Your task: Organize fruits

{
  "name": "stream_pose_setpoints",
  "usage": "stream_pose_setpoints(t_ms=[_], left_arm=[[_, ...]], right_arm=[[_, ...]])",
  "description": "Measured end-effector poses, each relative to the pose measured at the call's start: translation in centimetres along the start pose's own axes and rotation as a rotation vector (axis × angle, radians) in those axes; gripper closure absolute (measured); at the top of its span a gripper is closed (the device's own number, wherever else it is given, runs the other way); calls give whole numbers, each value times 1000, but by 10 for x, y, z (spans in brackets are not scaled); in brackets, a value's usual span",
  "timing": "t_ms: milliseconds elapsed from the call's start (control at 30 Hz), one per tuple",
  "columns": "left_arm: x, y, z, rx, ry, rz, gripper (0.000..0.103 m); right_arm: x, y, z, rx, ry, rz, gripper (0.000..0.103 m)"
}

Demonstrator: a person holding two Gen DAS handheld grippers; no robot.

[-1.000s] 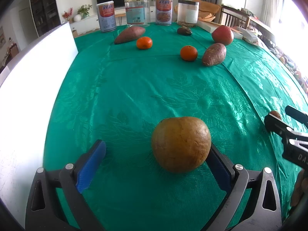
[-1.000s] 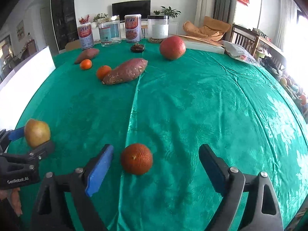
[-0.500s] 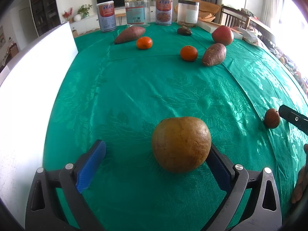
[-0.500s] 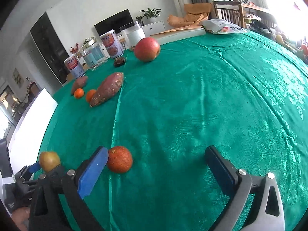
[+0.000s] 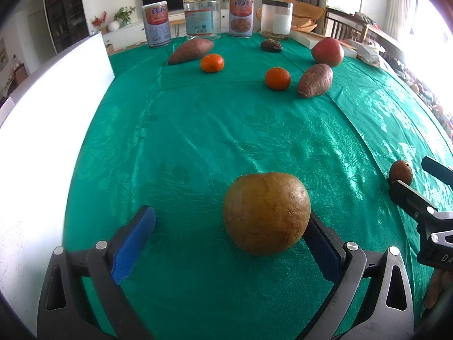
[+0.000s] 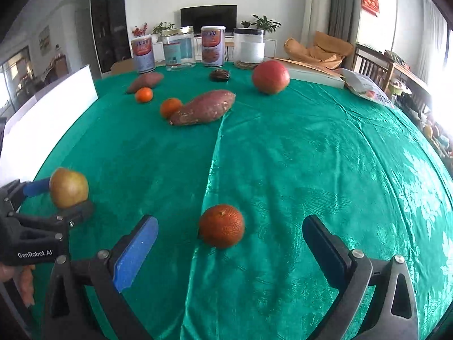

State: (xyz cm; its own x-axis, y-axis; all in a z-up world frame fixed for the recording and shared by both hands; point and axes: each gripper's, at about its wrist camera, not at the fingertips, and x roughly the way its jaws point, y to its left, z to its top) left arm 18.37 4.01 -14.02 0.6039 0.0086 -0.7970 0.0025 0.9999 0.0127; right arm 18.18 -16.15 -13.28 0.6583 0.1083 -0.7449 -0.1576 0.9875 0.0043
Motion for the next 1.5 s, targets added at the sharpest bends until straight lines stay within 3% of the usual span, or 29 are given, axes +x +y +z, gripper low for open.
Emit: stream_pose_setpoints(t_ms=[233,467,800,867,1000,1067,1133,1167,1200,1233,1300,1400,1500], left_arm=[[0,0,0,0,0,0,1],[0,0,0,0,0,-1,1],[-3,2,-1,-2,-8,-43,3],[-7,-4,-2,41,4,-57,4],[-23,-20,2,129,-52,0,5],[-23,-20,6,120,-42,-1,5],[-20,-19,8,107,-32,10,8],[-18,-18,7,103,-30,15,16],[-16,-17,7,100,-20,12,37],[-11,-18,6,97,8,-18,52],[-11,-17,4,85,7,-25,53],[-18,-12,0,41,10,-59,54],[-49,4,-4,-77,26,-217,54]], right_arm=[[-4,-1,-1,6,-20,-4,2],[-19,-13,-4,77,-94,-16,2],[-17,-49,-9,280,-66,150,2],[-16,-42,-10,252,-44,168,2],[-11,-15,-8,125,-15,165,2],[-1,-7,-6,91,28,132,7],[6,-6,-4,89,60,124,25],[7,-6,-4,84,59,99,29],[7,-7,-3,84,61,87,38],[7,-9,-3,90,60,77,54],[5,-14,-4,99,64,66,73],[-1,-22,-7,138,83,92,73],[-17,-24,-4,157,89,170,73]])
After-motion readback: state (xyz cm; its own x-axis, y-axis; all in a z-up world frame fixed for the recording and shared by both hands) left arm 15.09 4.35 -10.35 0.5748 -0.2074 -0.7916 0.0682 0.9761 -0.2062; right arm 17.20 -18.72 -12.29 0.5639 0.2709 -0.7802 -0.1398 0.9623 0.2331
